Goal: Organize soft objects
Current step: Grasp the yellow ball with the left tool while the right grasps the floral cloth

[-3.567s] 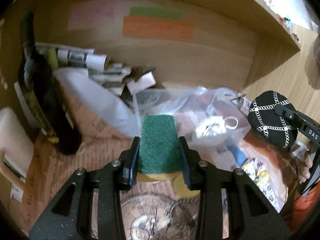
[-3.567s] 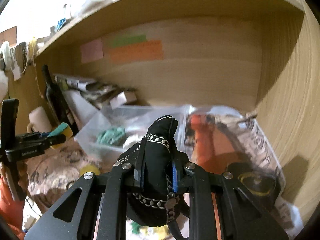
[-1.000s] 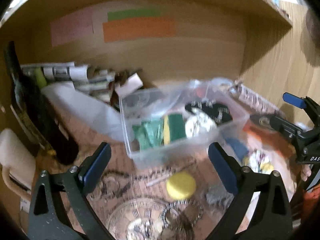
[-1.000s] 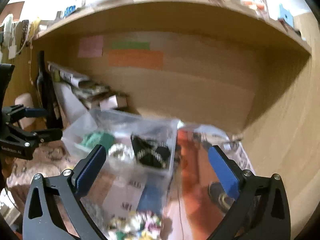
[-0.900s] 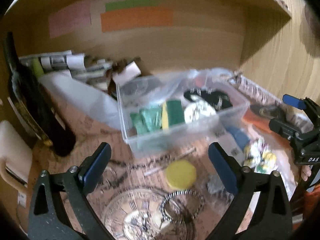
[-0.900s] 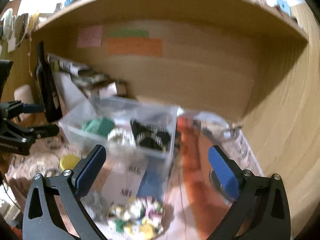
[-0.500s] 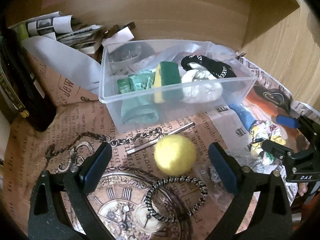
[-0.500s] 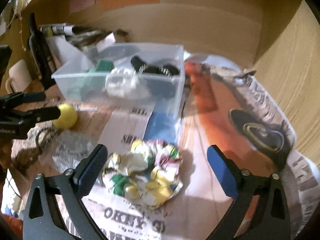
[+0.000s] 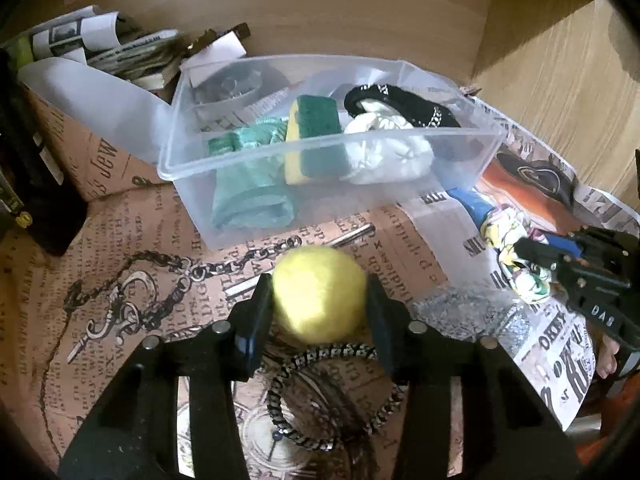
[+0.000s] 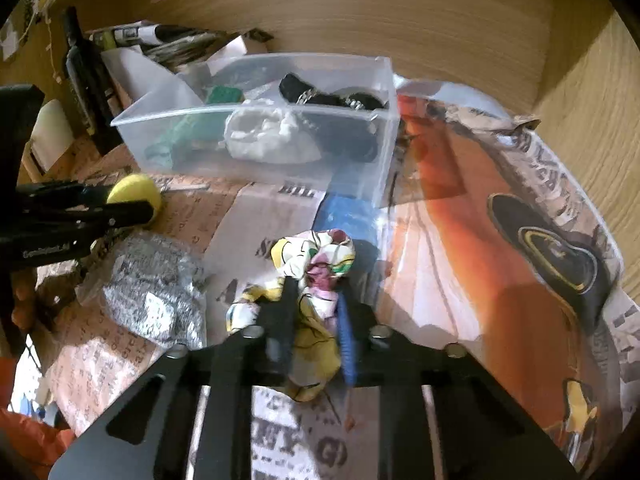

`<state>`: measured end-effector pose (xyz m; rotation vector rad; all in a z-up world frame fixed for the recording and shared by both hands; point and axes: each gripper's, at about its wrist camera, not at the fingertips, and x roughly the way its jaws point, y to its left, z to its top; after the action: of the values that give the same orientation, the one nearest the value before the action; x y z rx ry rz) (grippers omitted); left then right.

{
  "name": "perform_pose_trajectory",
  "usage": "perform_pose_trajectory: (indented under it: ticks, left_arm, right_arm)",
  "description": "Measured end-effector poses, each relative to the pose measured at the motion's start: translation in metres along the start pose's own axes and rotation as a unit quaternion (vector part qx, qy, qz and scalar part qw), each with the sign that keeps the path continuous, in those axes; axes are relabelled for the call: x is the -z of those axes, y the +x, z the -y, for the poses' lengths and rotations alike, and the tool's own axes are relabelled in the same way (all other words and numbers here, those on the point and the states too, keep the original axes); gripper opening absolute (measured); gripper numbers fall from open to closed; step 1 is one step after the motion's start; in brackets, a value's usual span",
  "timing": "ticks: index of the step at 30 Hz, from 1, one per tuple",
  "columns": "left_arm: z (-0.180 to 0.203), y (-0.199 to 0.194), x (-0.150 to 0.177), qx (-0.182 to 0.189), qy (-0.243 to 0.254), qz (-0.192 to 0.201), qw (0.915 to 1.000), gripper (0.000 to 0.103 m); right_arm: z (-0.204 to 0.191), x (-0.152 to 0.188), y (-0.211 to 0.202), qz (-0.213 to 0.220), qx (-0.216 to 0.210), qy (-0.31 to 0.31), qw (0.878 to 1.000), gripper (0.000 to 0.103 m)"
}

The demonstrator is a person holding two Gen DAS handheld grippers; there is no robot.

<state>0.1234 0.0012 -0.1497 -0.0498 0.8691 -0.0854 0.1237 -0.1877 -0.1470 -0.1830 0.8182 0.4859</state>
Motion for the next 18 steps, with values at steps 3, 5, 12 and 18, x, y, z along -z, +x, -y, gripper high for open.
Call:
perform_pose_trajectory:
  ticks: [3, 5, 12, 18]
  left_arm:
    - [0.000, -0.008, 0.000, -0.001, 0.001, 0.010, 1.0000, 0.045]
    - [0.000, -0.014, -0.002, -0.001, 0.001, 0.018, 0.9998, 0.045]
    - [-0.006, -0.043, -0.019, 0.000, -0.008, 0.063, 0.9980, 0.045]
    - [-0.018, -0.064, -0.045, -0.014, -0.014, 0.108, 0.9940, 0.045]
  right_arm:
    - [0.003, -0.007, -0.008, 0.018, 0.004, 0.006, 1.000, 0.012]
    - [0.006, -0.012, -0.013, 0.031, 0.005, 0.009, 0.999, 0.012]
    - [0.009, -0.037, -0.038, 0.087, 0.012, 0.011, 0.996, 0.012]
    - [0.008, -0.063, -0.054, 0.142, 0.017, 0.002, 0.990, 0.012]
